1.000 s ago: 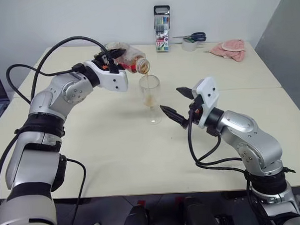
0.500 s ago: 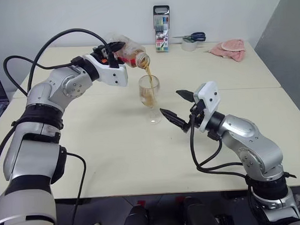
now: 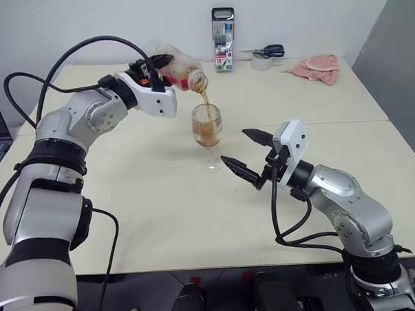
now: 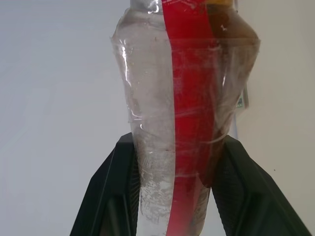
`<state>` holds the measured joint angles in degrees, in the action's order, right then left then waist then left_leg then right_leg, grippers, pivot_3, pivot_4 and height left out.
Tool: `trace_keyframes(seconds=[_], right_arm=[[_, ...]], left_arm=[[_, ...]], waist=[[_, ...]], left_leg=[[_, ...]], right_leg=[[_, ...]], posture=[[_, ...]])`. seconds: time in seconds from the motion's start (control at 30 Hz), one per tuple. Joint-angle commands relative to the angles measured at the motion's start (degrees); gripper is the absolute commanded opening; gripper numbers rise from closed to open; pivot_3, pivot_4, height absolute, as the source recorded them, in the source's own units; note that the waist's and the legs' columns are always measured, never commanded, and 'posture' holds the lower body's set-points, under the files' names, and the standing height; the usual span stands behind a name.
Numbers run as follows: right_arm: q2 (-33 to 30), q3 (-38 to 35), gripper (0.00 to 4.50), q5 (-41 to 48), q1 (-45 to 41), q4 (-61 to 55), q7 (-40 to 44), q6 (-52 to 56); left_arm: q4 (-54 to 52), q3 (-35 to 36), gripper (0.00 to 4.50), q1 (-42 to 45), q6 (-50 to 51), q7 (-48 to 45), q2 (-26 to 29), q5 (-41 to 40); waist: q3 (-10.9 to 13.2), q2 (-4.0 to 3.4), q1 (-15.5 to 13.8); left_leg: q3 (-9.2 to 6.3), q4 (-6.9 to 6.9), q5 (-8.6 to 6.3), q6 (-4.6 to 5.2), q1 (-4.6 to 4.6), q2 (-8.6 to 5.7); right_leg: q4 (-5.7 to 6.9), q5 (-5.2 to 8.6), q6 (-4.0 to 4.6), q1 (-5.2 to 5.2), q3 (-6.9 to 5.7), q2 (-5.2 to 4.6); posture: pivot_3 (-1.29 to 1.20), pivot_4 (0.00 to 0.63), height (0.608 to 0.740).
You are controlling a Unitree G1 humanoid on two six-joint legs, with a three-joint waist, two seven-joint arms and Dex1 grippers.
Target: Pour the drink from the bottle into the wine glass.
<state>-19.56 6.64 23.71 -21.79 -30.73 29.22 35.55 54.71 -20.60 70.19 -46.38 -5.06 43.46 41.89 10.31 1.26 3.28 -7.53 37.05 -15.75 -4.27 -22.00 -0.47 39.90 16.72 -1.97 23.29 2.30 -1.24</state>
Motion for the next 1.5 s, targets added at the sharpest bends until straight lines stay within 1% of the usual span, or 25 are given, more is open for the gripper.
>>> trace_keyframes(seconds=[0.03, 1.23, 1.5], right_arm=[[-0.1, -0.7, 4.50, 0.8, -0.5, -2.5, 0.2, -1.1], [0.1, 0.1, 4.50, 1.6, -1.1, -3.0, -0.2, -0.1], [0.4, 0.4, 4.50, 0.7, -1.5, -2.6, -0.3, -1.4]], left_arm=[[0.0, 0.2, 1.66, 2.6, -0.2, 1.8, 0.9, 0.1], [0.1, 0.0, 1.66, 3.1, -0.7, 2.4, 0.9, 0.6], [-0.3, 1.2, 1.66, 2.3, 0.0, -0.2, 0.3, -2.0]], waist=[[0.0, 0.00, 0.0], [0.0, 0.00, 0.0], [0.0, 0.00, 0.0]], left_leg=[[0.00, 0.00, 0.00, 0.00, 0.00, 0.00], [0.00, 0.02, 0.00, 0.00, 0.00, 0.00], [0.00, 0.02, 0.00, 0.00, 0.00, 0.00]], right_leg=[[0.00, 0.00, 0.00, 0.00, 0.00, 0.00], [0.03, 0.00, 0.00, 0.00, 0.00, 0.00], [0.03, 0.00, 0.00, 0.00, 0.00, 0.00]], posture=[[0.00, 0.150, 0.740], [0.00, 0.150, 0.740], [0.00, 0.150, 0.740]])
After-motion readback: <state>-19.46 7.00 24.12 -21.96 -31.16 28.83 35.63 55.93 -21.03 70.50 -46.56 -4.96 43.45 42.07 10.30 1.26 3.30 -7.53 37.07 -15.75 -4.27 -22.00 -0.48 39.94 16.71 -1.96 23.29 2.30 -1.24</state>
